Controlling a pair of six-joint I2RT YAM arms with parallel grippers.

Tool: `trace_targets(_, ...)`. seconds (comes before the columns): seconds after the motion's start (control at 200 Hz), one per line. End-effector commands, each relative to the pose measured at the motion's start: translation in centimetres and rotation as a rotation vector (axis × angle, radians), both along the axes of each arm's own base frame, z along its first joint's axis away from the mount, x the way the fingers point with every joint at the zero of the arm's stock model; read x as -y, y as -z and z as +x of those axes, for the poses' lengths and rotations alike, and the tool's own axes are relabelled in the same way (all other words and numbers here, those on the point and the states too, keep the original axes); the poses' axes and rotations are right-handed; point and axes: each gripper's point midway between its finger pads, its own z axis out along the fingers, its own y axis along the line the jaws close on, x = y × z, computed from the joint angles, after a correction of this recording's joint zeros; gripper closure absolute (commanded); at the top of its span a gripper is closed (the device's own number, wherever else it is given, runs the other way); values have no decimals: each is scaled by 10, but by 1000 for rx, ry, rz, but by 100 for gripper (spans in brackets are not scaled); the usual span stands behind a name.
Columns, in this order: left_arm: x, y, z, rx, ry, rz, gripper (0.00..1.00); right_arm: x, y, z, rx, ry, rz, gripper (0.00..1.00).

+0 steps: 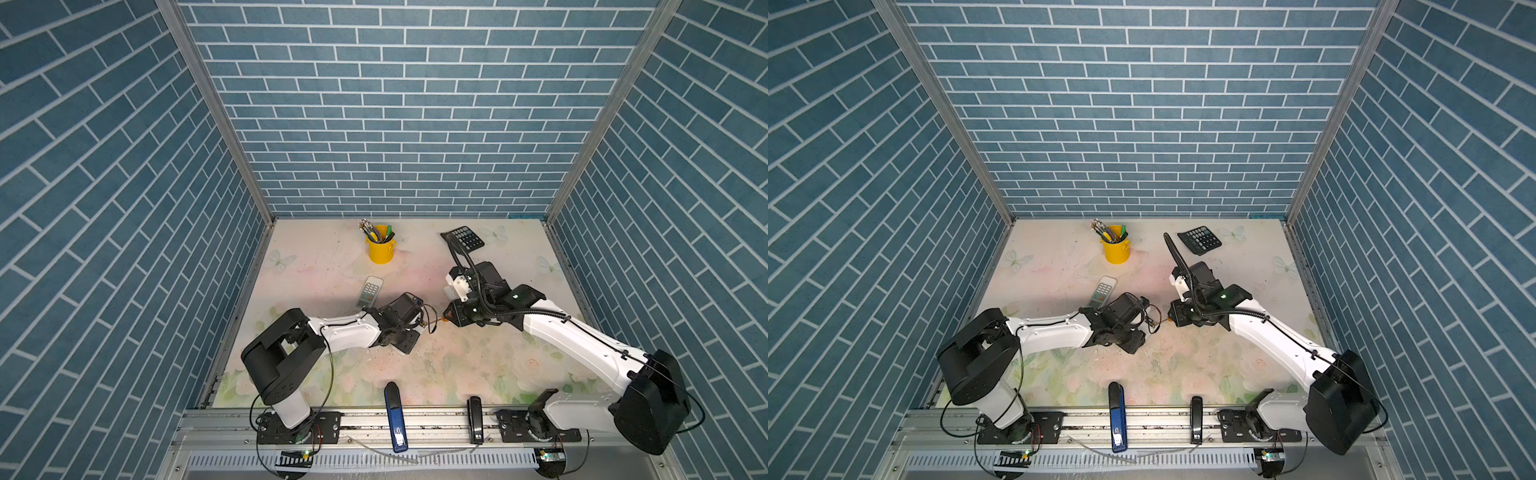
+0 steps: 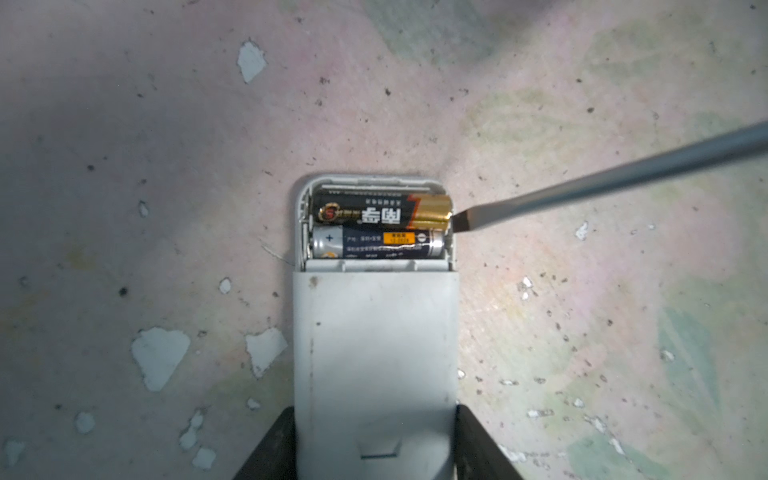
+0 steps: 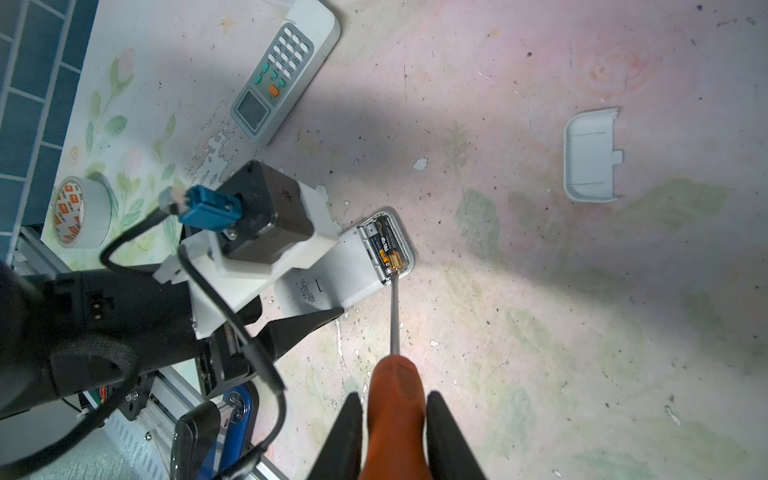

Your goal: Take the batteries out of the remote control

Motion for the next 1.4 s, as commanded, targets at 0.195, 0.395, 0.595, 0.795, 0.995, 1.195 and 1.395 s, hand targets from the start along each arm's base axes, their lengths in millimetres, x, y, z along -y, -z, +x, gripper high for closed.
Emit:
trace_targets(0.195, -28, 54, -58, -238, 53, 121, 67, -12, -27, 25, 144, 33, 79, 100)
trace_targets(0.395, -27, 54, -58, -238, 57, 119, 67, -1, -53, 47, 248, 94, 93, 100)
trace_targets(0.595, -27, 51, -57, -232, 58, 119, 67, -1, -54, 58, 245, 105, 90, 100)
trace_targets(0.795, -25, 46, -52, -207, 87, 135, 67, 14, -49, 44, 210, 96, 26, 100)
trace_targets(0.995, -18, 40, -43, -175, 140, 145, 68, 30, -47, 21, 127, 31, -19, 100)
trace_targets(1.195, -10, 30, -31, -96, 195, 136, 68, 39, -51, 17, 55, 16, 6, 100)
trace_targets(1.395, 7, 22, -21, -47, 292, 113, 69, 34, -45, 20, 34, -31, 56, 100)
